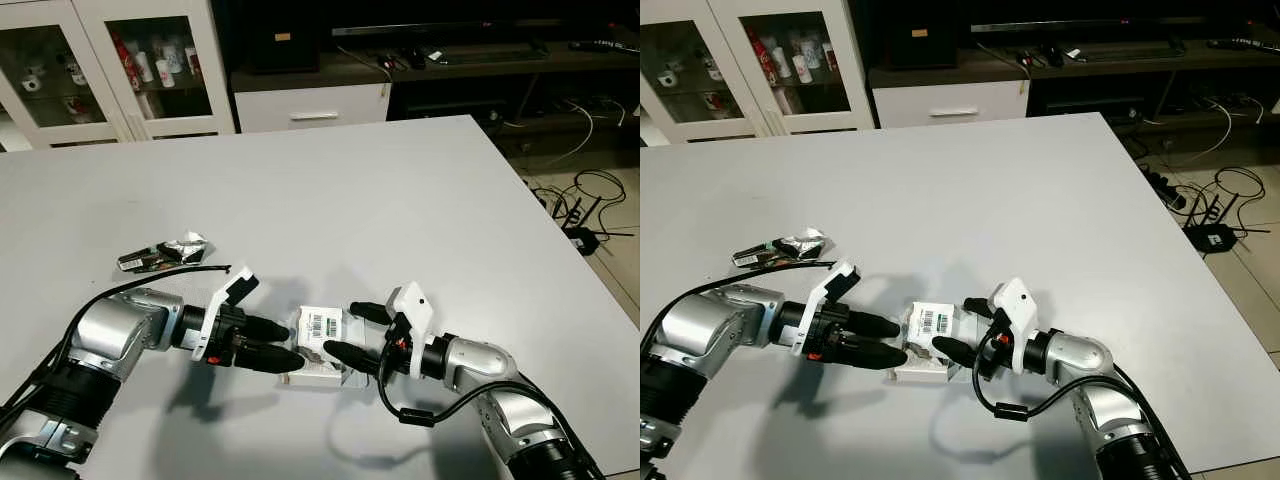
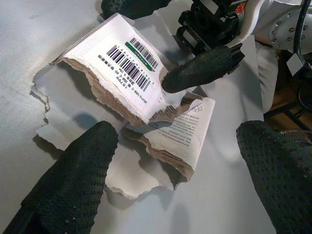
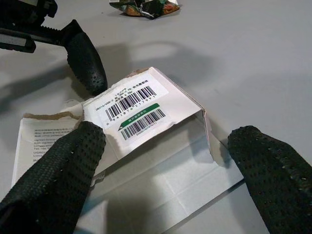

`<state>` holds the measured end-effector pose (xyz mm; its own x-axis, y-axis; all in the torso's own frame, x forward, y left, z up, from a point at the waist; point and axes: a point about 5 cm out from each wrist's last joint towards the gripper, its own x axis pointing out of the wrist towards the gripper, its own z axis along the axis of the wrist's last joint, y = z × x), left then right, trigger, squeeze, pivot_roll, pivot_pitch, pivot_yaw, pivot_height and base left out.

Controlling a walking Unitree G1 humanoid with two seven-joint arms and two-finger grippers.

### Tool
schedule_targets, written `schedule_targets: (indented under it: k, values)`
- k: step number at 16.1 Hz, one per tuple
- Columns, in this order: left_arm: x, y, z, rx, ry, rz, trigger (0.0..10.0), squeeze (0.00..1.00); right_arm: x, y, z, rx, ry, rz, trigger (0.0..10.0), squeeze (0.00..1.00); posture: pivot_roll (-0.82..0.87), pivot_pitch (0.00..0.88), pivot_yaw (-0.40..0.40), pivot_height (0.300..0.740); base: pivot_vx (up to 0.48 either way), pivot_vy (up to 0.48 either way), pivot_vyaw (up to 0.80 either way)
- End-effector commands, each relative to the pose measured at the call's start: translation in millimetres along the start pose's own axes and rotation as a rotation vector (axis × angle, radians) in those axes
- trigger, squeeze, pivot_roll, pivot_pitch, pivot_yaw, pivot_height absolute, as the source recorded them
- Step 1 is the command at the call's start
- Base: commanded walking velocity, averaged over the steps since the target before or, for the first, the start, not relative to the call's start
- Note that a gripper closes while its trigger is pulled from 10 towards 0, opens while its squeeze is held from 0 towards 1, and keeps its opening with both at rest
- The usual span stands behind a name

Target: Picking trash to rubbish bin

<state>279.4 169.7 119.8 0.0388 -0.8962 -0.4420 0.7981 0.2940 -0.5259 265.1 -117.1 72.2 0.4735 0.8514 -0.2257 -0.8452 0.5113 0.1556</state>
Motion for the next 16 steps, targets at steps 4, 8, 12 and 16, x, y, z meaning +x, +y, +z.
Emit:
schedule_targets:
  k: [4, 8, 12, 16]
  values:
    - [8.4, 0.6, 3.0, 0.030, -0.012, 0.029, 10.0, 0.00, -0.7, 1.3, -1.4, 0.004, 0.004, -0.009, 10.0, 0.00, 0.00, 0.062, 0.052, 0.740, 0.000, 0.000, 0.00]
    - [20.8, -2.6, 2.9, 0.033, -0.010, 0.015, 10.0, 0.00, -0.4, 2.7, -2.4, 0.009, 0.003, -0.011, 10.0, 0.00, -0.01, 0.065, 0.057, 0.740, 0.000, 0.000, 0.00]
    - [34.7, -0.7, 7.2, 0.075, -0.002, 0.104, 10.0, 0.00, -1.9, 2.7, -2.4, 0.013, -0.003, -0.024, 10.0, 0.00, -0.02, 0.073, 0.065, 0.740, 0.000, 0.000, 0.00]
    - [50.8, 14.6, 18.8, -0.025, -0.062, 0.386, 10.0, 0.00, -3.2, 3.9, -3.3, 0.019, -0.003, -0.027, 10.0, 0.00, -0.02, 0.078, 0.062, 0.740, 0.000, 0.000, 0.00]
